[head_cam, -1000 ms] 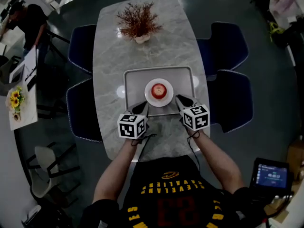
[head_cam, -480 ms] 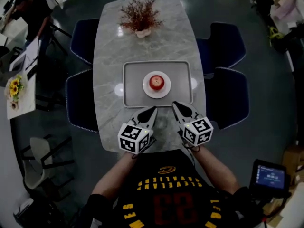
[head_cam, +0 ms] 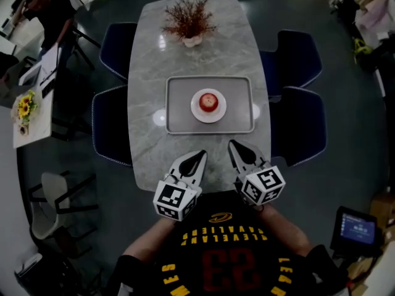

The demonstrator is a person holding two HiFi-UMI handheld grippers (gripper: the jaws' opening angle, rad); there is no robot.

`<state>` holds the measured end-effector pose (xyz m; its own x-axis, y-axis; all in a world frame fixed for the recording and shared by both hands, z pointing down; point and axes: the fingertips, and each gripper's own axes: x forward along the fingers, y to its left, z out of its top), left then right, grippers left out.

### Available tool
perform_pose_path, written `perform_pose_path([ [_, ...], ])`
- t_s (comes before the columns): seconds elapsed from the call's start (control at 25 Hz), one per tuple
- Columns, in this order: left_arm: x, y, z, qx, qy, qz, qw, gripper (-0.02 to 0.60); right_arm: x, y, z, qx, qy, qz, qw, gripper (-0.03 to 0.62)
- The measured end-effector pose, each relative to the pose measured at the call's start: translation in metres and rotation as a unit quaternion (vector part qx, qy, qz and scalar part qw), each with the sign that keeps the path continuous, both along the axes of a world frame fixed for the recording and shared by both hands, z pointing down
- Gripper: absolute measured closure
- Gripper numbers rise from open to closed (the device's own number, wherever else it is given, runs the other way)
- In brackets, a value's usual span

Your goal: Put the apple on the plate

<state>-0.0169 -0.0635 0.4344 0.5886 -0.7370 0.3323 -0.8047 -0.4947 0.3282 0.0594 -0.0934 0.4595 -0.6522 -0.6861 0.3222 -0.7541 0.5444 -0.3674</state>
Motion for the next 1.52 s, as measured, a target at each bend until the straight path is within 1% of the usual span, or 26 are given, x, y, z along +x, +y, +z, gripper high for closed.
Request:
perform_pose_path([
  [0.16,-0.002,0.006,-0.002,0.018,0.011,-0.006,0.9998,0.580,-0.014,0.014,-0.013,0.037,0.018,-0.031,0.999,0.588],
  [0.28,0.002,0.007,-0.005,0.024,0.009,-0.004,0.9997,0.580,-0.013,0.017,-0.016,0.051,0.026,-0.037,0.998,0.588],
  [0.4,0.004,0.009,-0.006,0.035,-0.009,-0.001,0.9994,0.580,-0.013,0.021,-0.014,0.052,0.029,-0.040,0.997,0.588],
  [0.48,0.004,0.010,-0.007,0.041,-0.014,-0.001,0.9991,0.580,-0.014,0.024,-0.013,0.050,0.032,-0.044,0.997,0.588],
  [0.72,-0.001,0.009,-0.008,0.043,-0.015,-0.016,0.9988,0.580,-0.015,0.024,-0.016,0.065,0.036,-0.048,0.996,0.588],
  [0.8,0.000,0.010,-0.009,0.043,-0.016,-0.016,0.9988,0.580,-0.015,0.025,-0.019,0.068,0.042,-0.050,0.996,0.588],
  [0.96,0.001,0.010,-0.009,0.042,-0.014,-0.014,0.9989,0.580,-0.014,0.025,-0.020,0.081,0.039,-0.052,0.995,0.588],
  [1.2,0.001,0.008,-0.008,0.040,-0.018,-0.013,0.9990,0.580,-0.016,0.024,-0.021,0.083,0.038,-0.051,0.995,0.588],
  [1.44,-0.001,0.009,-0.008,0.041,-0.021,-0.011,0.9989,0.580,-0.019,0.027,-0.020,0.072,0.034,-0.049,0.996,0.588],
  [1.52,-0.001,0.009,-0.008,0.041,-0.020,-0.010,0.9989,0.580,-0.018,0.027,-0.019,0.077,0.037,-0.048,0.995,0.588],
])
